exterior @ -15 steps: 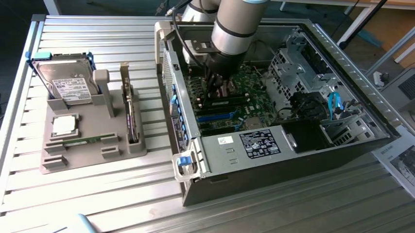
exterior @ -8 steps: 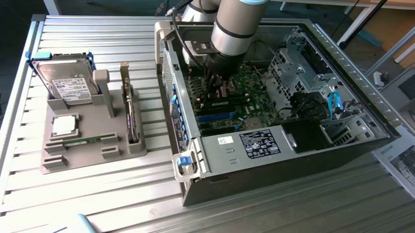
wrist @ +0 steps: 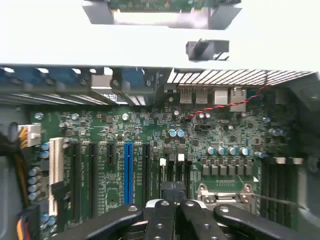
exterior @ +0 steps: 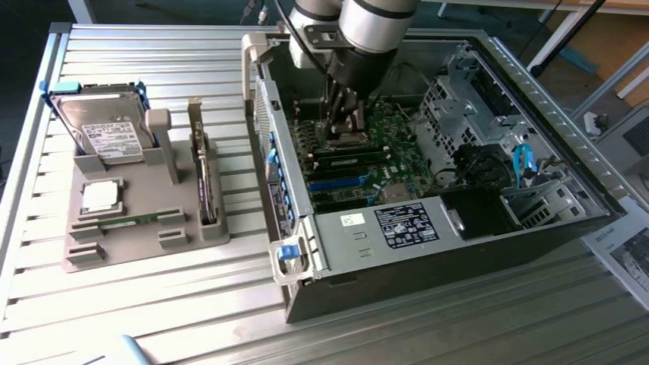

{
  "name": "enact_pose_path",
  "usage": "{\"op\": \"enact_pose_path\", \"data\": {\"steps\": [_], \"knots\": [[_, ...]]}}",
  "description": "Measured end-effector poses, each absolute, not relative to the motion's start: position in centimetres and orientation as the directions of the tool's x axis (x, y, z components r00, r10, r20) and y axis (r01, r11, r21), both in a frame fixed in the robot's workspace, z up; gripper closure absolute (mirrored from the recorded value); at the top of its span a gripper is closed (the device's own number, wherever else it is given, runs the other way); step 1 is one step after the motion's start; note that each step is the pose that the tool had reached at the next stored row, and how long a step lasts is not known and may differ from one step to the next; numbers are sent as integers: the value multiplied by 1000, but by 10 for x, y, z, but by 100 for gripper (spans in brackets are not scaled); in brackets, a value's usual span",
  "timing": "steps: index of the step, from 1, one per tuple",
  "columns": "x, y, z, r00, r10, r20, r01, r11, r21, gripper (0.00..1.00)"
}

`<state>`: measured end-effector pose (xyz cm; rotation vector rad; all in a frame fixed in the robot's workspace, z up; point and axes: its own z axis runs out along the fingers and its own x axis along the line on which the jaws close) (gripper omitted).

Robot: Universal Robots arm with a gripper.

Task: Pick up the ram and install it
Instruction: 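Press down the ram until it locks into place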

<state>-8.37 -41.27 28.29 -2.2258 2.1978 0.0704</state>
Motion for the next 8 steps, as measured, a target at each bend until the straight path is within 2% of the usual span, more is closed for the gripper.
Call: {"op": "enact_pose_path", "data": {"steps": [8], "knots": [[-47,-413,288,11,-999,-41,-998,-13,54,90]]}}
